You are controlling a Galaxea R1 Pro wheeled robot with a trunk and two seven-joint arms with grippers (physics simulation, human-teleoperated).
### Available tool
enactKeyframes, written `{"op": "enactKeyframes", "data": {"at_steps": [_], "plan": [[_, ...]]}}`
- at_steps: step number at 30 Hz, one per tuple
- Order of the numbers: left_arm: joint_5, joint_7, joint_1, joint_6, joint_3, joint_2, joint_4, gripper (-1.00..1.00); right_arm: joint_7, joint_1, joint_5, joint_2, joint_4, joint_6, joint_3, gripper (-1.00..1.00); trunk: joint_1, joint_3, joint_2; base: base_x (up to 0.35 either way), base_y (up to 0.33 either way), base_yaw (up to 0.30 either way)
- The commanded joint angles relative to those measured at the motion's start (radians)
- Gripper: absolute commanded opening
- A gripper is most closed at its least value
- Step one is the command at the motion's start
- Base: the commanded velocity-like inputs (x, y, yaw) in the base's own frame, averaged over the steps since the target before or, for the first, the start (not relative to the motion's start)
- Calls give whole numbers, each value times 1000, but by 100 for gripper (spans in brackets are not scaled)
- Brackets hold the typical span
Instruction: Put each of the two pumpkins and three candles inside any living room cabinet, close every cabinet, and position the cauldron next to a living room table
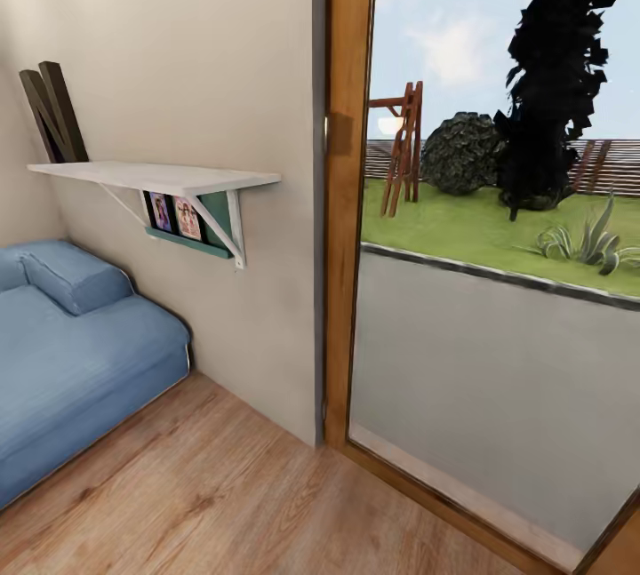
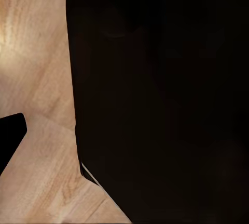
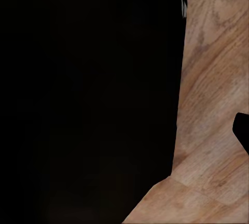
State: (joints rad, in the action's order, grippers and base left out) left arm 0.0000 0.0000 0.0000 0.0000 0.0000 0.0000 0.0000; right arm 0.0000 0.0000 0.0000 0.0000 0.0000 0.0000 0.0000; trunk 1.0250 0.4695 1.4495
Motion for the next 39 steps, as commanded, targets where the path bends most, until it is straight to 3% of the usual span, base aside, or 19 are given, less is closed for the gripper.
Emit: {"op": "enactKeyframes", "data": {"at_steps": [1,11,39], "plan": [[0,0,0,0,0,0,0,100,0,0,0,0,0,0,0,100,0,1,1,0,0,0],[2,3,0,-1,2,41,-14,100,5,-10,-1,-1,-8,-1,3,100,0,1,1,0,0,0],[2,3,0,-2,2,44,-14,100,2,-11,0,-1,-2,-2,3,100,0,1,1,0,0,0]]}}
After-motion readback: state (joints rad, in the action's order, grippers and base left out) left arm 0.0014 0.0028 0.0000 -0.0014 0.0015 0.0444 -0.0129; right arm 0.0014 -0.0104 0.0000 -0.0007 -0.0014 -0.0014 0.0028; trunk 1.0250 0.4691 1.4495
